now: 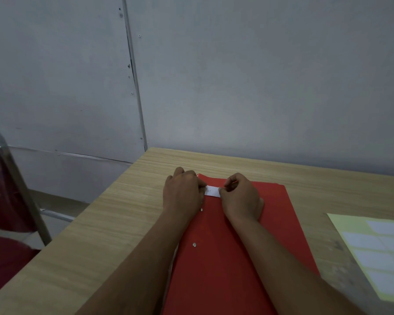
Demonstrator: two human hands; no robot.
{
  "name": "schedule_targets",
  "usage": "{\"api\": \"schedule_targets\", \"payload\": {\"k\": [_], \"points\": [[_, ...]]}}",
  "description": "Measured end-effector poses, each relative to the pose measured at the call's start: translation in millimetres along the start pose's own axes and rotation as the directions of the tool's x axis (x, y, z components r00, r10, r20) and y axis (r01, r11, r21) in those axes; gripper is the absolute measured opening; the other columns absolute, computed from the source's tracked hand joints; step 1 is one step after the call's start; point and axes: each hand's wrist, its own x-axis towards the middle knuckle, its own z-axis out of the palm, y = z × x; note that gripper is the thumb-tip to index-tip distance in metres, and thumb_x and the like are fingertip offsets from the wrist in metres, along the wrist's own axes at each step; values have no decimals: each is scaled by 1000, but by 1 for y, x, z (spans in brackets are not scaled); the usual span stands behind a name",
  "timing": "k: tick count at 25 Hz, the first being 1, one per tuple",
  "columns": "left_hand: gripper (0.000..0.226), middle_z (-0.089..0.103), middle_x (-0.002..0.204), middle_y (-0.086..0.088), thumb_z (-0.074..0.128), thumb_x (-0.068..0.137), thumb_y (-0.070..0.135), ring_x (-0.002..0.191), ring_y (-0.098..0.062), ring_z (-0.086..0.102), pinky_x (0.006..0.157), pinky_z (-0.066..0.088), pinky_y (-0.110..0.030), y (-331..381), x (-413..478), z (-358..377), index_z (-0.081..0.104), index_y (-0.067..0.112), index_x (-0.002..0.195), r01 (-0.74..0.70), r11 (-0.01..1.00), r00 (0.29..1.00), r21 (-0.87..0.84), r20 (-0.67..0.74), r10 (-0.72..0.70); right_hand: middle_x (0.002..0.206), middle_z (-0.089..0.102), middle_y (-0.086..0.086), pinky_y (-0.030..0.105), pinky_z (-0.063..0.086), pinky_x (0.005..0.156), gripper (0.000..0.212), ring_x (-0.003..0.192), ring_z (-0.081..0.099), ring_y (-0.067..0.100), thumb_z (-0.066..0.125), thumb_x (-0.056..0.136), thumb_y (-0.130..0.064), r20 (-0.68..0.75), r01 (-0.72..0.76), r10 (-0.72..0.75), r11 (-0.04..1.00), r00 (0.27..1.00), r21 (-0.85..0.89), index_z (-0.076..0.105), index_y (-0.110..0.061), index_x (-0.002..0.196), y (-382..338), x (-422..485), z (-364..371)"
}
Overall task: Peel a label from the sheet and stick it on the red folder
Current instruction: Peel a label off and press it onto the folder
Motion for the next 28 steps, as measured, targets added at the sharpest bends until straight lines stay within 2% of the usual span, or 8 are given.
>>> {"api": "schedule_targets", "payload": {"k": [8, 15, 20, 24, 28], "points": [[23, 69, 95, 8, 59, 88, 31, 97, -18, 50, 73, 39, -31, -1, 0, 0, 77, 30, 101, 11, 1000, 1000, -21, 14, -11, 74, 63, -15, 36, 43, 85, 12, 83, 63, 12, 70, 80, -24, 8, 13, -13, 1000, 1000, -8, 59, -27, 80, 0, 0, 0], [22, 60, 88, 6, 62, 86, 39, 95, -18, 50, 69, 37, -32, -4, -2, 2, 77, 31, 98, 99, 995, 995, -34, 11, -99, 73, 63, -15, 38, 44, 86, 13, 81, 63, 12, 70, 79, -22, -2, 18, -18, 1000, 1000, -21, 57, -26, 79, 1, 0, 2], [21, 60, 88, 5, 63, 85, 41, 96, -20, 52, 73, 47, -38, -4, -3, 1, 77, 33, 98, 147, 986, 988, -74, 49, -144, 74, 63, -14, 34, 38, 80, 13, 81, 61, 12, 69, 78, -22, -7, 14, -14, 1000, 1000, -26, 57, -27, 80, 2, 0, 2], [23, 59, 91, 3, 60, 86, 43, 96, -21, 55, 74, 48, -39, -3, -6, -1, 76, 35, 101, 145, 988, 987, -56, 73, -141, 82, 62, -12, 33, 36, 80, 18, 84, 60, 13, 74, 77, -25, -4, 1, -1, 1000, 1000, -30, 57, -28, 80, 4, 2, 1], [25, 58, 93, 3, 59, 88, 43, 98, -21, 53, 76, 48, -40, -4, -6, -2, 74, 36, 107, 131, 989, 988, -67, 88, -125, 81, 69, -13, 33, 36, 82, 8, 91, 64, 15, 67, 81, -23, 14, -1, 2, 998, 1000, -70, 66, -30, 83, 3, 2, 3]]}}
